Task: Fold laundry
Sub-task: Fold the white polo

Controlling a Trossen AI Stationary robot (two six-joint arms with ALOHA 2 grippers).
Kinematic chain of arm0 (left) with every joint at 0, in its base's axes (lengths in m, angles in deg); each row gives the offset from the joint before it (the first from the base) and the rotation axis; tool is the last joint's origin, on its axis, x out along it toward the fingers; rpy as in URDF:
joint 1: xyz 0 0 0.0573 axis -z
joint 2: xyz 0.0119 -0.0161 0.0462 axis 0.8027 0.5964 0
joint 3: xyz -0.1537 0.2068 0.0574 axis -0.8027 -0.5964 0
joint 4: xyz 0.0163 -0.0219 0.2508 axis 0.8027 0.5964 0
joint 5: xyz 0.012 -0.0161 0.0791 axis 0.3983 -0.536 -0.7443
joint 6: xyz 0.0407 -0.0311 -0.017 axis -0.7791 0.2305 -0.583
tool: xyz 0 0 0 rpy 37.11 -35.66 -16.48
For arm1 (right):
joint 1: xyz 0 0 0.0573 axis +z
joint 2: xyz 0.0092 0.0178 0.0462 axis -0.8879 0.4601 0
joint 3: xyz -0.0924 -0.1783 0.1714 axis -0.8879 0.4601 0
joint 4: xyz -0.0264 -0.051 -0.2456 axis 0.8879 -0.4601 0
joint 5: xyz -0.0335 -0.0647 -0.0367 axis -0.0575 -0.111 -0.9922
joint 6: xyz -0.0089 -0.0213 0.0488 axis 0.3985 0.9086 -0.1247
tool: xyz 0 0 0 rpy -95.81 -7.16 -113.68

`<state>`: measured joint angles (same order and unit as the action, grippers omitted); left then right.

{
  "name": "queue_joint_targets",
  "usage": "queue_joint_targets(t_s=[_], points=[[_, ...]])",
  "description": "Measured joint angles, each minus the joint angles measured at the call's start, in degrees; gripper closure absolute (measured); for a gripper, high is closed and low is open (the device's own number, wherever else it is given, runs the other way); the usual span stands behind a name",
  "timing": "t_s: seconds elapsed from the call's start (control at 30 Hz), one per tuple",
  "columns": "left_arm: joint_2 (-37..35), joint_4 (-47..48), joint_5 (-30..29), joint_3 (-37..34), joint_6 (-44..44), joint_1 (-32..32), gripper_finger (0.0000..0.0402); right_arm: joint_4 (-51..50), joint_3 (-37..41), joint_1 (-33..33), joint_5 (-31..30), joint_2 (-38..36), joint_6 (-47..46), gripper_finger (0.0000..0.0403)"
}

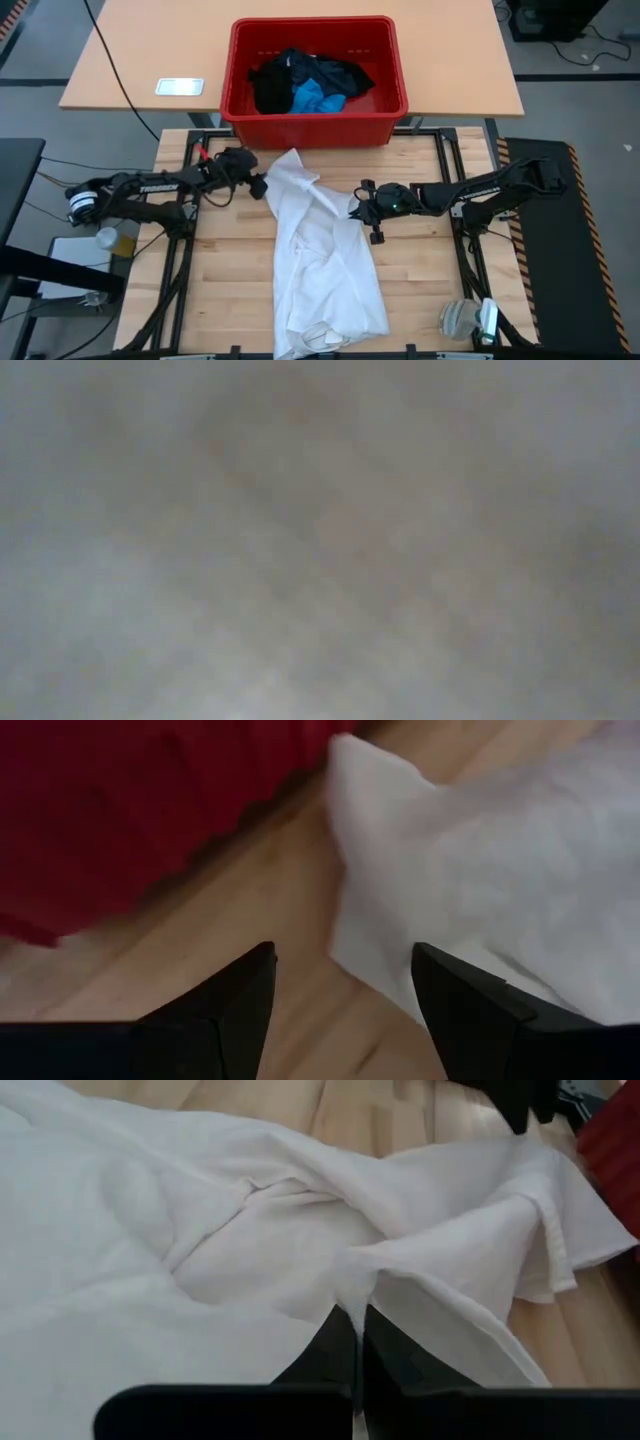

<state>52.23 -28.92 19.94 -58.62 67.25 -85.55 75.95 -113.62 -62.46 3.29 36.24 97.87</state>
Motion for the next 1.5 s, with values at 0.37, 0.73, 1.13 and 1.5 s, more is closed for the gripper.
queue_joint_targets(t_s=[0.37,0.73,1.13,1.5], points=[[8.27,-16.0,22.09,0.01,2.66,-11.21,0.0164,0.24,0.0,0.55,1.0,0.02,0.46,0.0394],[22.52,-27.94,34.07,4.92,5.9,-11.24,0.019,0.0,0.0,2.13,1.93,0.02,0.39,0.0394],[16.49,-31.19,41.9,7.69,-13.52,-4.82,0.0396,-2.31,0.02,3.5,-17.66,0.06,8.9,0.0394],[3.29,-26.56,42.11,7.52,-26.54,3.56,0.04,6.81,0.02,8.14,-33.06,0.04,19.59,0.0394]])
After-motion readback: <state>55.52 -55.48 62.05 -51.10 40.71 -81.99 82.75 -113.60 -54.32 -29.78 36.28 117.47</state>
